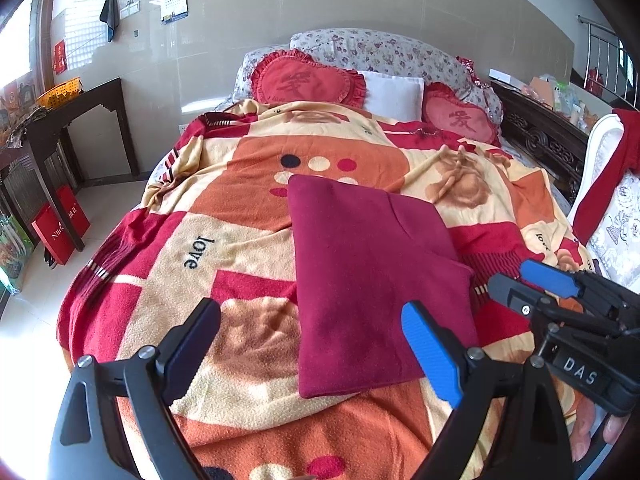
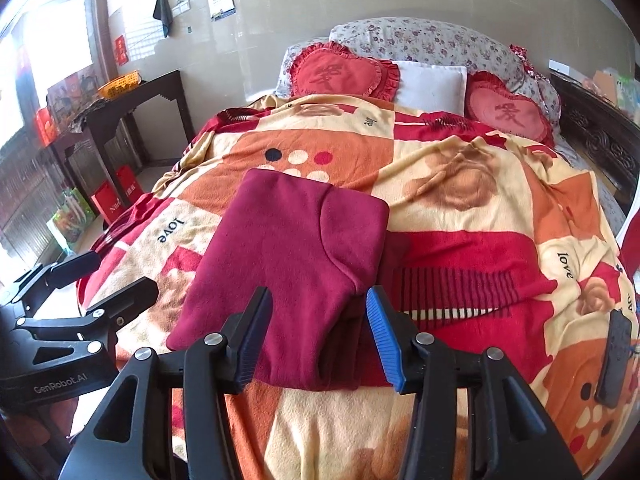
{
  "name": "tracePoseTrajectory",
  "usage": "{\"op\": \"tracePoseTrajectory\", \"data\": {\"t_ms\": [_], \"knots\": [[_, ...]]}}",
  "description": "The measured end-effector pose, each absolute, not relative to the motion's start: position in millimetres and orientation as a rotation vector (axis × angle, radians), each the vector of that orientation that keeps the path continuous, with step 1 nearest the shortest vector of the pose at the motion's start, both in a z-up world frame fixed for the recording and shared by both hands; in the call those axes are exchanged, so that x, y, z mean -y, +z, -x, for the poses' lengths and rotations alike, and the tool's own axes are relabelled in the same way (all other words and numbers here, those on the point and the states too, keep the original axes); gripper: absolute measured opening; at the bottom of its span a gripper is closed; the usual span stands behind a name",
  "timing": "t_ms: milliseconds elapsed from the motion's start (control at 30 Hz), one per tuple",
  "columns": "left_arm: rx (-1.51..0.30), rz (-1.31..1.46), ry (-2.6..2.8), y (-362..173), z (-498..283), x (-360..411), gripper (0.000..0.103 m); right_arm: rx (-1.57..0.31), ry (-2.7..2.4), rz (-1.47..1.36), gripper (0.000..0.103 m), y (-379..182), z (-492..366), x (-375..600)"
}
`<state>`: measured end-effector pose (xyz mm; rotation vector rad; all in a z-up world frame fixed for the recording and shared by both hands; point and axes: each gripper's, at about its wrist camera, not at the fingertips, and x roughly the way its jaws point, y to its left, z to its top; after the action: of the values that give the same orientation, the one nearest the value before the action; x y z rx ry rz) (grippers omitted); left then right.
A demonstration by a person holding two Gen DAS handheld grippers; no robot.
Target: Fold small clothes
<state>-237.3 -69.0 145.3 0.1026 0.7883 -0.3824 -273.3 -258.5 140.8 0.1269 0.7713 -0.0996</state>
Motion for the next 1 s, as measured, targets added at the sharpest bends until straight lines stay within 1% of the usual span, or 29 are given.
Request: {"op": "tracePoseTrajectory", "data": {"t_ms": [1000], "knots": [[-0.817, -0.103, -0.374, 130.9, 222.3, 68.7, 0.095, -0.826, -0.085, -0.111, 0.03, 124.4, 254.0, 257.0]]}}
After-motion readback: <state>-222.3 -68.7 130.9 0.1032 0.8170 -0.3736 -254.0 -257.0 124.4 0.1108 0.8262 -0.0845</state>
